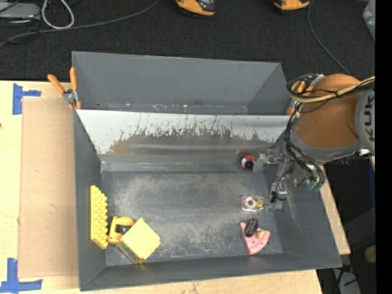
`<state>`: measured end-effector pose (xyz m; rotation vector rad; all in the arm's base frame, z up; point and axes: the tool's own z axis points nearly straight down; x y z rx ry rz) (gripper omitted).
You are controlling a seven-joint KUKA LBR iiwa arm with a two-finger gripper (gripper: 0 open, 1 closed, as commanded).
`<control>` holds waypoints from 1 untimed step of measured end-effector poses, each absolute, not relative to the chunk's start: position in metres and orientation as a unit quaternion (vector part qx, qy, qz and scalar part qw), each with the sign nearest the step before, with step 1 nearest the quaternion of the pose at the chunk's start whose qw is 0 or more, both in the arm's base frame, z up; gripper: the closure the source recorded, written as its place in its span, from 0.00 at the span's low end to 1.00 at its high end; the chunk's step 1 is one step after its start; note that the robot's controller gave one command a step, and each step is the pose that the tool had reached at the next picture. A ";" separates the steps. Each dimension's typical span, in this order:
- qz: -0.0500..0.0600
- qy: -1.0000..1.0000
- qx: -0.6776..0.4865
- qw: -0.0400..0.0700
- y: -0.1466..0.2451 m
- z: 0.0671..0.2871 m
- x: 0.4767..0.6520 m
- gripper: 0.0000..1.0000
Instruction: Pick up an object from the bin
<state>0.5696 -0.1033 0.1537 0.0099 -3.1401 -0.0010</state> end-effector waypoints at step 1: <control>0.000 -1.000 0.003 0.001 -0.103 0.154 0.570 0.00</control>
Offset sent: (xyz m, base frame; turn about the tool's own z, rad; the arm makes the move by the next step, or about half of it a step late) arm -0.0220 0.0433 -0.0039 -0.0014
